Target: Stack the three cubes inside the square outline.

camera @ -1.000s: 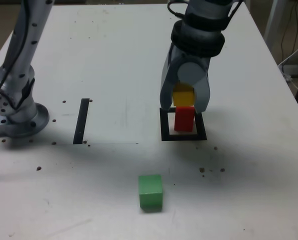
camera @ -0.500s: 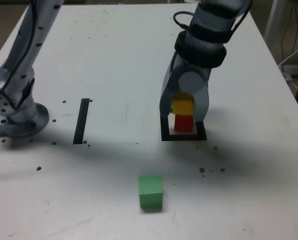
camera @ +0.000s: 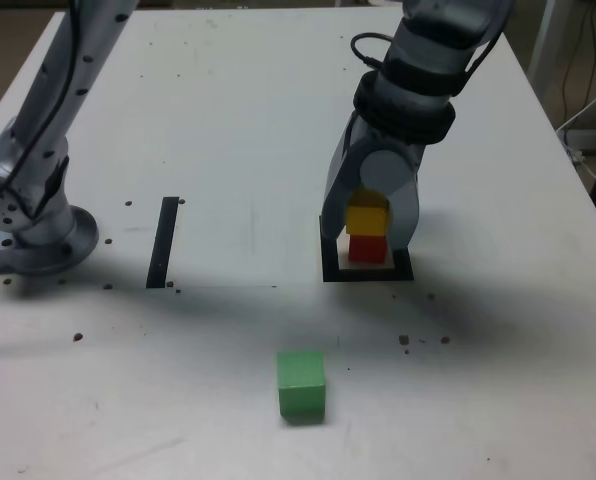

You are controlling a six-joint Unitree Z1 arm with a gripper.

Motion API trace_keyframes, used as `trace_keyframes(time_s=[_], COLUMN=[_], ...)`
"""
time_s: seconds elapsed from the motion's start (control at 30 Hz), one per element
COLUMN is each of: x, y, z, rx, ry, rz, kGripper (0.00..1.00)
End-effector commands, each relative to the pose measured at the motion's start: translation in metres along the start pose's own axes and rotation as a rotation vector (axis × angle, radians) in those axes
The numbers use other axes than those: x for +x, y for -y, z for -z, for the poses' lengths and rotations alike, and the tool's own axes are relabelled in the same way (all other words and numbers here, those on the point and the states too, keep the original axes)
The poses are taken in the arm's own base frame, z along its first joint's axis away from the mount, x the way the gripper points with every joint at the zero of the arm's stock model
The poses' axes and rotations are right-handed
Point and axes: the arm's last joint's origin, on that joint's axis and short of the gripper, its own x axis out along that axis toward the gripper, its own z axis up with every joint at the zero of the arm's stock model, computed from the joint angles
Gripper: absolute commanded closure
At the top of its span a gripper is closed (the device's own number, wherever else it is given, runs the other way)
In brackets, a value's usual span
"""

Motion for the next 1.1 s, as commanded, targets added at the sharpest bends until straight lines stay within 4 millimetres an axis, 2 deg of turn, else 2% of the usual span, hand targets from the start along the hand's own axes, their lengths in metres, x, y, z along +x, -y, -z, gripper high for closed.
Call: trace_keyframes(time_s=[0.0,0.07,0.1,0.5,0.63,0.87,1.07], x=[0.004,0.005,0.005,0.008,0.002,-0.039,-0.062], y=[-0.002,-0.002,-0.002,-0.004,-0.003,0.016,0.054], z=[-0.002,-0.002,-0.002,0.0,0.006,0.04,0.078], rx=[0.0,0.0,0.0,-0.003,-0.007,-0.013,-0.03], ry=[-0.006,-0.006,-0.006,-0.012,0.005,0.128,0.201], rz=[0.001,0.002,0.002,-0.002,-0.014,-0.105,-0.15], kGripper=[0.23,0.05,0.02,0.0,0.0,0.0,0.0])
